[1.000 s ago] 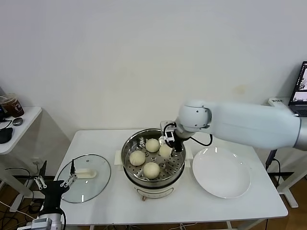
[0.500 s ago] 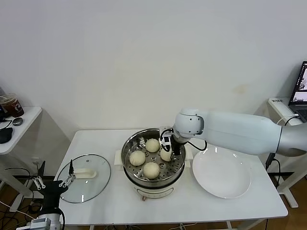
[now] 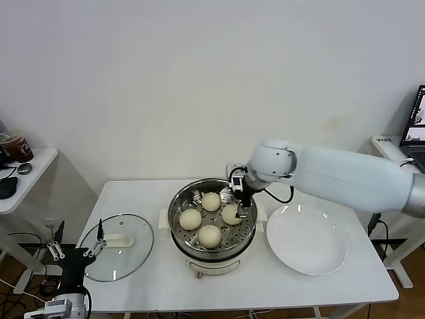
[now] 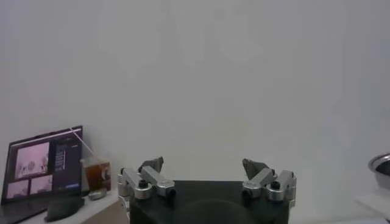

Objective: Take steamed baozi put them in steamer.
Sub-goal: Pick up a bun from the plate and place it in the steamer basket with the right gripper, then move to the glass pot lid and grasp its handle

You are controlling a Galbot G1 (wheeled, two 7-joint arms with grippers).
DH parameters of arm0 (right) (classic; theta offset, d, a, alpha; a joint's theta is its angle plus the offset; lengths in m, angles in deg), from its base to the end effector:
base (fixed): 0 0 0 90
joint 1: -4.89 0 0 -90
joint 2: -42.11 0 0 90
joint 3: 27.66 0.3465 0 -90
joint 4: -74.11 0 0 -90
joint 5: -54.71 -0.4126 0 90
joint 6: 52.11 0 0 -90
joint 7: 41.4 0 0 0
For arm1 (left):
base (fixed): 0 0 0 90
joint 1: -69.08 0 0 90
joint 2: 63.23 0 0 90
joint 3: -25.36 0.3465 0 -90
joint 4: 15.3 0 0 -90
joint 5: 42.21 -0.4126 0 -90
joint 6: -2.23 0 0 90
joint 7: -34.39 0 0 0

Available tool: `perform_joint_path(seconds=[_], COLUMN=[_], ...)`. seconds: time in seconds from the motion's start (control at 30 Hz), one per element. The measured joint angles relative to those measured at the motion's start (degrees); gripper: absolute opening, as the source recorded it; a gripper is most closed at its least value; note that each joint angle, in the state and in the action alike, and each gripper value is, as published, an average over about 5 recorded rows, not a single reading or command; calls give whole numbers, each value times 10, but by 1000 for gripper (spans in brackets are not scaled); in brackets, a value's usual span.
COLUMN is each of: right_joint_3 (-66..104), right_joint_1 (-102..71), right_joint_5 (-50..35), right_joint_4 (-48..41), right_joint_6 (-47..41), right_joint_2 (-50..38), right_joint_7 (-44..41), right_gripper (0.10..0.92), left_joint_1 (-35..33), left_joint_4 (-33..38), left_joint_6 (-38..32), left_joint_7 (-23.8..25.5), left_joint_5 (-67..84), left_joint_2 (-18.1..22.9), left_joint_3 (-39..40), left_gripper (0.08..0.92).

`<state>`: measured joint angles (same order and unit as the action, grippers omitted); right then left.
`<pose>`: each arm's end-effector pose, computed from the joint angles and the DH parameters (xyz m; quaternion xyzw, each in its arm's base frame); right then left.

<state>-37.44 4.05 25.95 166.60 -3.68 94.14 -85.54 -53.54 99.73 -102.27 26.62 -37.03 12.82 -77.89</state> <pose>0.5079 0.1181 -0.0775 0.5032 -0.6092 0.5150 0.3324 0.2277 0.1246 -0.3193 -0.0964 0.9850 0.1155 0.0842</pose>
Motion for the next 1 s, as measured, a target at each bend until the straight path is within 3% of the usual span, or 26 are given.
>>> perform_joint_path(seconds=[0.27, 0.53, 0.7, 1.0], right_joint_3=[117, 381, 571, 864], right_joint_1=[-91, -361, -552, -874], right_joint_5=[-39, -12, 53, 157], right_joint_4=[80, 120, 122, 118], right_joint_6=[27, 153, 268, 467], right_joint_2=[-106, -166, -126, 42], right_joint_7=[135, 276, 314, 302], right_gripper=[823, 823, 823, 823], left_joint_1=[4, 4, -1, -10], left_joint_4=[0, 2, 5, 12], left_joint_6=[-3, -5, -7, -13], left_joint_7=[5, 6, 8, -6], left_joint_5=[15, 20, 20, -17], left_joint_2=[0, 6, 8, 5], left_joint_3=[9, 19, 26, 33], left_gripper=[823, 823, 823, 823])
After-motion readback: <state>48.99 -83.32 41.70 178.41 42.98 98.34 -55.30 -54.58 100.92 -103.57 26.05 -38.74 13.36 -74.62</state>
